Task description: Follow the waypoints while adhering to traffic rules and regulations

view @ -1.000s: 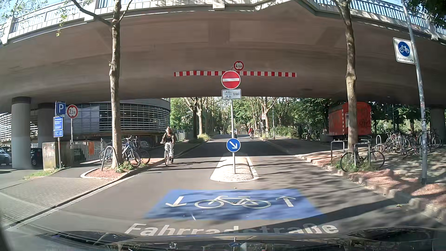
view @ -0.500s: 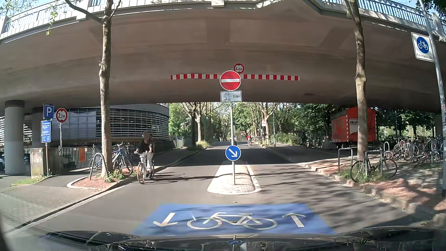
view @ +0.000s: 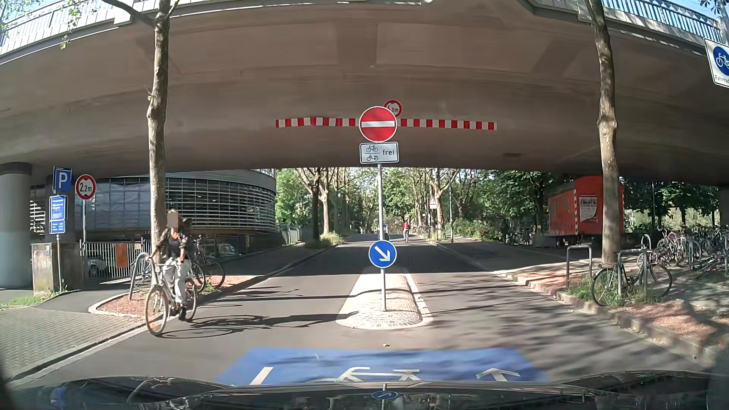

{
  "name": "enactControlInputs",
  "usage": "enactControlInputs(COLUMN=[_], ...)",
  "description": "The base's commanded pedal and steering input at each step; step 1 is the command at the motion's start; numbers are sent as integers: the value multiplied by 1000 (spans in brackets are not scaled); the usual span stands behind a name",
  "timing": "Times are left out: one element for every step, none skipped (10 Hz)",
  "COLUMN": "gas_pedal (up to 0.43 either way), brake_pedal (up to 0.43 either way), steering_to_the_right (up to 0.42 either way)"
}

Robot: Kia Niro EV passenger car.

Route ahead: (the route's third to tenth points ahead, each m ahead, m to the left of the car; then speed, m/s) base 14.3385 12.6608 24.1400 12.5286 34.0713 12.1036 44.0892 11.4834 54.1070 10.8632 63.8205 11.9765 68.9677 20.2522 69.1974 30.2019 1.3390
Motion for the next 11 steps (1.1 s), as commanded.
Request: enactControlInputs(gas_pedal=[0,0,20,150,189,228,260,268,280,280,280], brake_pedal=[0,0,0,0,0,0,0,0,0,0,0], steering_to_the_right=[-137,-194,-239,-293,-346,-402,-480,-535,-579,-634,-686])
